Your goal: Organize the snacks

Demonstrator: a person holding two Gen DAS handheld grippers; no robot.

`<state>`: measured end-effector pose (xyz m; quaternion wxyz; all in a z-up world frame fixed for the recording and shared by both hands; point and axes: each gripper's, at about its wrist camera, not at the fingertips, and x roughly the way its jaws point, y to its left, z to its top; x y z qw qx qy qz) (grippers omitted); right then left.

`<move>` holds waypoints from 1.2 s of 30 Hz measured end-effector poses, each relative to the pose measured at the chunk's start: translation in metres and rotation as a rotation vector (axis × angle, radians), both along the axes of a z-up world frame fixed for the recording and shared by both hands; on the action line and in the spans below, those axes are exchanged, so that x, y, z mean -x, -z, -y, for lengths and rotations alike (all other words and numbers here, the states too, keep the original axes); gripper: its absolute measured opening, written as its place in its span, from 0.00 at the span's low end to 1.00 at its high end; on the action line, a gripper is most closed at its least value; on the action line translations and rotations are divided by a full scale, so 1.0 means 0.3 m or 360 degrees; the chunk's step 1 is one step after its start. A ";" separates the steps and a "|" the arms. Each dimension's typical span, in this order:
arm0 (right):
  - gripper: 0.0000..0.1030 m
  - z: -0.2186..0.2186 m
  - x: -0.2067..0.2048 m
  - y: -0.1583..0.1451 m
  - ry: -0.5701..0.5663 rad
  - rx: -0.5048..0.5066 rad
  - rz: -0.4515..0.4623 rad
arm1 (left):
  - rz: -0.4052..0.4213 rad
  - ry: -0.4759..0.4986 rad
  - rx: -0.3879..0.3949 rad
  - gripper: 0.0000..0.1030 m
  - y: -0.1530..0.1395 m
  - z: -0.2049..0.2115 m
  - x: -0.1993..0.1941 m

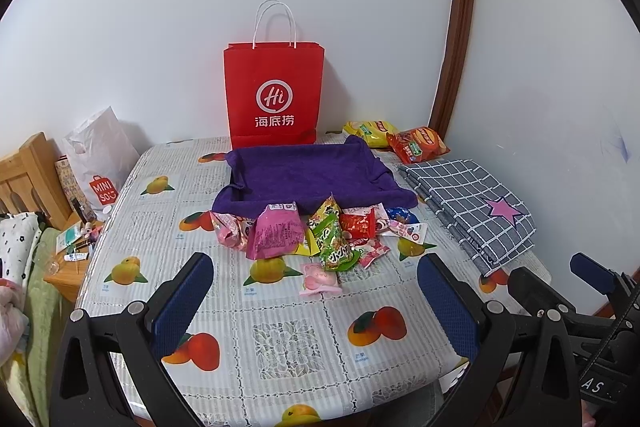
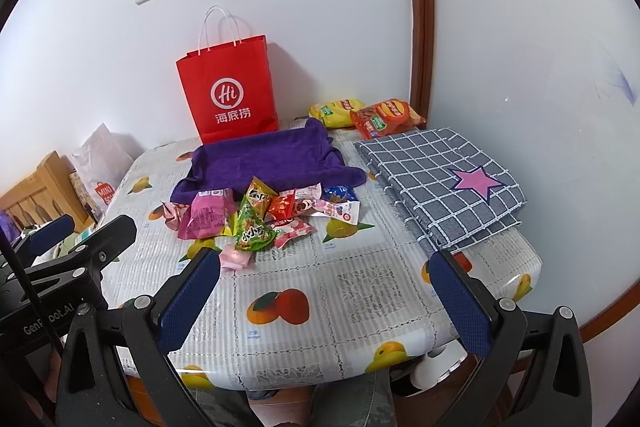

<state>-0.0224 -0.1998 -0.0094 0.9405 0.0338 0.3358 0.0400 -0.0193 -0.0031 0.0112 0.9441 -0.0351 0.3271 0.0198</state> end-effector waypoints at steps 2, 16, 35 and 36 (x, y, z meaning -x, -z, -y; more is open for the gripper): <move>1.00 -0.002 0.002 0.002 -0.0001 0.0000 -0.0001 | -0.0001 0.0001 0.0003 0.99 0.002 0.000 0.003; 1.00 -0.002 0.005 0.000 -0.0001 0.0028 -0.0014 | -0.0007 0.0004 0.0009 0.99 0.008 -0.001 0.005; 1.00 -0.001 0.022 0.012 -0.0058 -0.0032 0.0026 | -0.0026 0.0022 0.0010 0.99 0.029 -0.016 -0.012; 1.00 0.002 0.017 0.019 -0.0057 -0.0045 0.0018 | -0.0031 0.0018 0.0011 0.99 0.033 -0.021 -0.019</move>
